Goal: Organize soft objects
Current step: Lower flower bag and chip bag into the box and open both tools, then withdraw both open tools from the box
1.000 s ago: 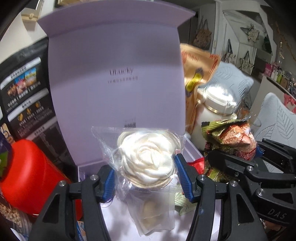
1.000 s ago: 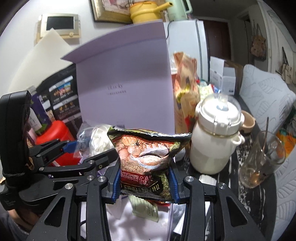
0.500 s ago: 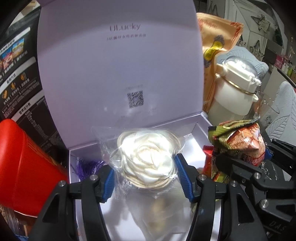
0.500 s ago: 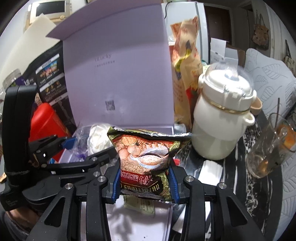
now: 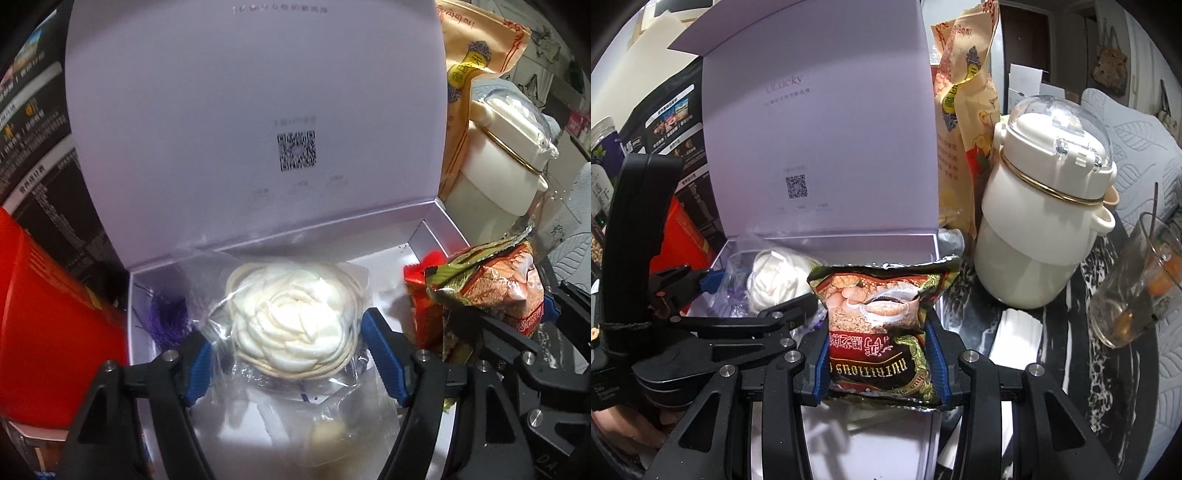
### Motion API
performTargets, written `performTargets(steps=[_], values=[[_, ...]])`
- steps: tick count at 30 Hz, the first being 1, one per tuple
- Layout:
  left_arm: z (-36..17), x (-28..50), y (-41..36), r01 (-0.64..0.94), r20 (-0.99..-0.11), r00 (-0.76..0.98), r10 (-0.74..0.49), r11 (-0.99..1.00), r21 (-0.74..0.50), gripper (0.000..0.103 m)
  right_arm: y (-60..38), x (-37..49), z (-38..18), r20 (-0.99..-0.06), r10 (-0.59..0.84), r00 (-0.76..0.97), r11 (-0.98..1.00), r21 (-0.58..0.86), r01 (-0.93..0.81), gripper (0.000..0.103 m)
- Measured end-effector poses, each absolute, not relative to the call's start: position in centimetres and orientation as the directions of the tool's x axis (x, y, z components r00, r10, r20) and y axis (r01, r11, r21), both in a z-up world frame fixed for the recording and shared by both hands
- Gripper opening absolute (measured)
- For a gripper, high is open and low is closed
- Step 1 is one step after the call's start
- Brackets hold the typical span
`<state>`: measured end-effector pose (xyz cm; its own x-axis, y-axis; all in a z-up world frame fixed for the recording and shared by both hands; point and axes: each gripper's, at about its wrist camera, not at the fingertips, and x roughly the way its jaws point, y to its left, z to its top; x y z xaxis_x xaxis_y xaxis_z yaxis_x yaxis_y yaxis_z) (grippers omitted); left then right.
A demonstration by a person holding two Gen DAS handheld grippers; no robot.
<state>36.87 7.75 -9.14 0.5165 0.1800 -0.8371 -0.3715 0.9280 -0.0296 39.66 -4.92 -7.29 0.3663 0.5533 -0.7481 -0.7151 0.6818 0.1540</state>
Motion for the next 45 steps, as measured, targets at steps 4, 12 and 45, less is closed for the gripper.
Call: performTargets(steps=[4,12,45], values=[[-8.8,36.4,7.6,-0.384,-0.829,0.514,0.220,0.923,0.008,0.080,-5.0,39.7,-7.3,-0.751,0.545,0.373,0.689,0.147,-0.710,0.049],[-7.5,35.7,6.7,-0.401,-0.819,0.518,0.244,0.916,0.019,0.081,-6.3,38.9,-6.2,-0.731,0.559,0.392,0.700,0.163,-0.696,0.058],[8.1,23.4,-0.9,-0.318,-0.586,0.763,0.274,0.948,0.029,0.082,-15.3,28.1,7.7,-0.520,0.605,0.603,0.737,0.079,-0.671,0.060]])
